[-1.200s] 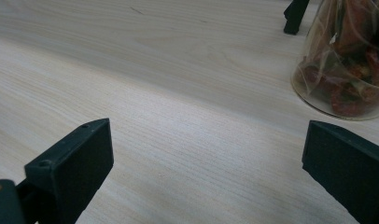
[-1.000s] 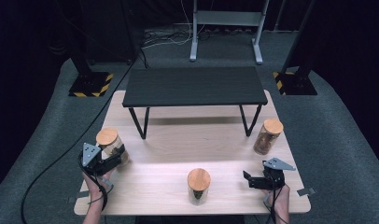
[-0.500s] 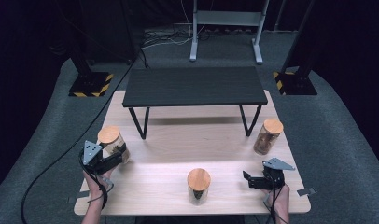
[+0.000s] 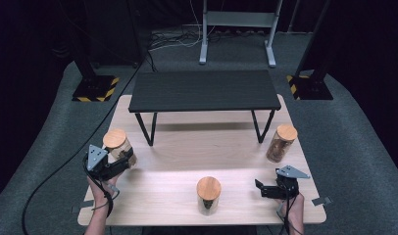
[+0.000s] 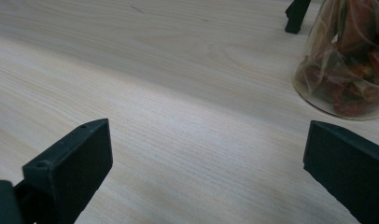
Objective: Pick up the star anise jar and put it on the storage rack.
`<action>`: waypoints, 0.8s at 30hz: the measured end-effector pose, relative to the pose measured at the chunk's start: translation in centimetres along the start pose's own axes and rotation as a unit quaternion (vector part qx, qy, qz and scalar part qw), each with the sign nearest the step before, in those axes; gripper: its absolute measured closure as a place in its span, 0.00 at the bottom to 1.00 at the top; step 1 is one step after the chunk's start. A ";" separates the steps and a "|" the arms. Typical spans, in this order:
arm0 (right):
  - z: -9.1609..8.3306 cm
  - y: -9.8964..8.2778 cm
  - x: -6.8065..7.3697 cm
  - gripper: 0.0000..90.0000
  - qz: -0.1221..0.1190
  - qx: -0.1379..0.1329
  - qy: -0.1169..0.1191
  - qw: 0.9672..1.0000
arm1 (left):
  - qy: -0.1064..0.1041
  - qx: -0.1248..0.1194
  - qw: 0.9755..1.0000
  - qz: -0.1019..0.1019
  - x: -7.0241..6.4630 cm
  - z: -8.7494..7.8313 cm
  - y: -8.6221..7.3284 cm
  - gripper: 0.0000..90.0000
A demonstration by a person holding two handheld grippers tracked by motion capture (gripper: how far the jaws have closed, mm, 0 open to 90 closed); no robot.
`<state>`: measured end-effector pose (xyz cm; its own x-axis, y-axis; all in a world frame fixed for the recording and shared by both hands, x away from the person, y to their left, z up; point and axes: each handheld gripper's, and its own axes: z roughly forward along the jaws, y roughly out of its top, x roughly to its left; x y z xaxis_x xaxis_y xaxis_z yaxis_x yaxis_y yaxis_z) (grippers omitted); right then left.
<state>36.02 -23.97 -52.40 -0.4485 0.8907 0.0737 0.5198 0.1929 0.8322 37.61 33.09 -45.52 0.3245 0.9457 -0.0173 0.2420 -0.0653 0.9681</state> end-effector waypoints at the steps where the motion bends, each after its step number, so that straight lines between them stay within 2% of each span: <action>1: 0.0 0.0 0.0 0.01 0.001 0.001 -0.002 1.000 | -0.002 0.000 1.000 0.001 -0.1 0.1 0.1 0.27; 24: 0.1 0.0 0.0 0.00 0.000 0.005 -0.001 1.000 | -0.017 -0.003 1.000 0.005 -0.7 0.5 1.6 0.27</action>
<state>36.09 -23.92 -52.42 -0.4477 0.8913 0.0719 0.5270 0.1980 0.8265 38.25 32.19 -44.07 0.3571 0.9339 -0.0153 0.2332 -0.0732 0.9697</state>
